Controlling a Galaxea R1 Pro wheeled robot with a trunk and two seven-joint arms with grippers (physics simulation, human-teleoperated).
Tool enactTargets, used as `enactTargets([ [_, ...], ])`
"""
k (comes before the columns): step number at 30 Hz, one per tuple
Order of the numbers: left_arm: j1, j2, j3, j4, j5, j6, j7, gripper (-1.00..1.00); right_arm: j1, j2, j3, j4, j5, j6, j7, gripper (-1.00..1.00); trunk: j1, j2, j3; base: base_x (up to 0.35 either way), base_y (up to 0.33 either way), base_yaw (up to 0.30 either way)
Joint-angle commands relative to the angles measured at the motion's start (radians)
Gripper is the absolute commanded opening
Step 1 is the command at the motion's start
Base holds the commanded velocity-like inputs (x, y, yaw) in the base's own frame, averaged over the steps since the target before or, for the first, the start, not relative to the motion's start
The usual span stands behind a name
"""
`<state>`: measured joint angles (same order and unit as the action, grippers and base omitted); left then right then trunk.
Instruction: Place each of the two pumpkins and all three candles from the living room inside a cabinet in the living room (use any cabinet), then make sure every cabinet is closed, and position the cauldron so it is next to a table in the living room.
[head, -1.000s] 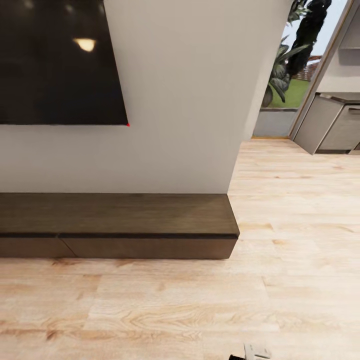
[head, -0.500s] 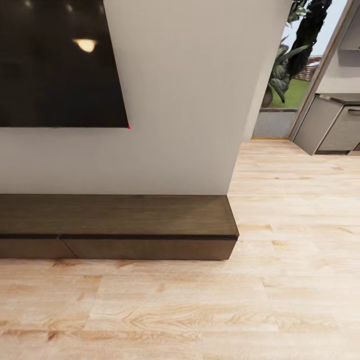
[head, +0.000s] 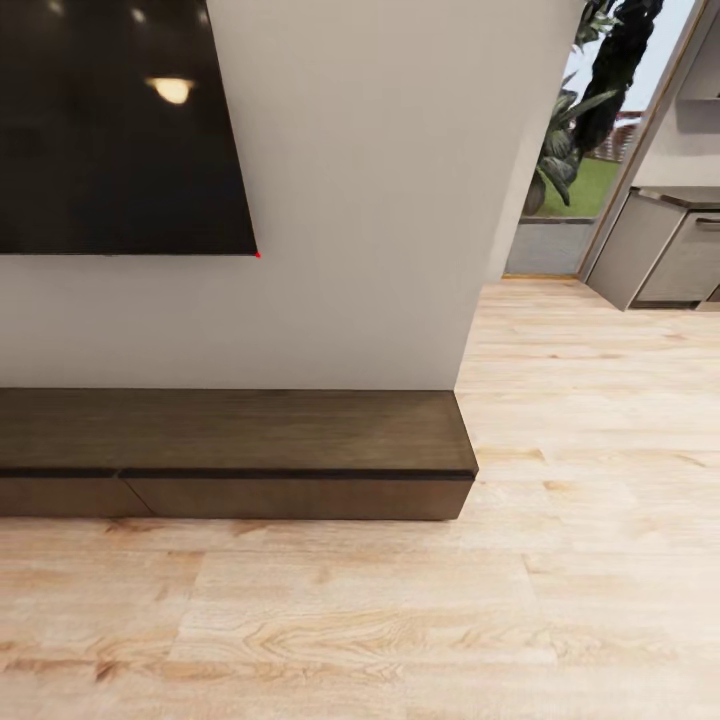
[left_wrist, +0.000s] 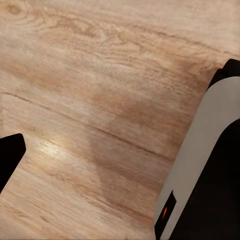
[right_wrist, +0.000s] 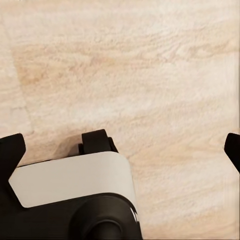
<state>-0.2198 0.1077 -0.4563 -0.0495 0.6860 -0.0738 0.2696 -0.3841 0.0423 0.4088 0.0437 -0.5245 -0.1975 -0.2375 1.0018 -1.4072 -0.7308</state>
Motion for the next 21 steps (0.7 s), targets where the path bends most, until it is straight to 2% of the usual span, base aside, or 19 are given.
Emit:
enactTargets([
  [1,0.000,0.000,-0.009,-0.001,0.011,-0.001,0.003,1.00,-0.001,0.000,0.008,0.004,-0.009,-0.004,0.000,1.00,0.000,0.000,-0.001,0.000,0.000,0.000],
  [8,0.000,-0.001,-0.007,-0.002,0.015,-0.001,0.003,1.00,-0.001,0.000,0.010,0.002,0.002,-0.006,0.000,1.00,0.000,0.000,-0.001,0.000,0.000,0.000],
  [21,0.000,-0.002,-0.007,-0.001,0.016,-0.001,0.003,1.00,-0.002,0.009,0.010,-0.001,-0.005,-0.007,0.007,1.00,0.000,0.000,-0.001,0.000,0.000,0.000],
])
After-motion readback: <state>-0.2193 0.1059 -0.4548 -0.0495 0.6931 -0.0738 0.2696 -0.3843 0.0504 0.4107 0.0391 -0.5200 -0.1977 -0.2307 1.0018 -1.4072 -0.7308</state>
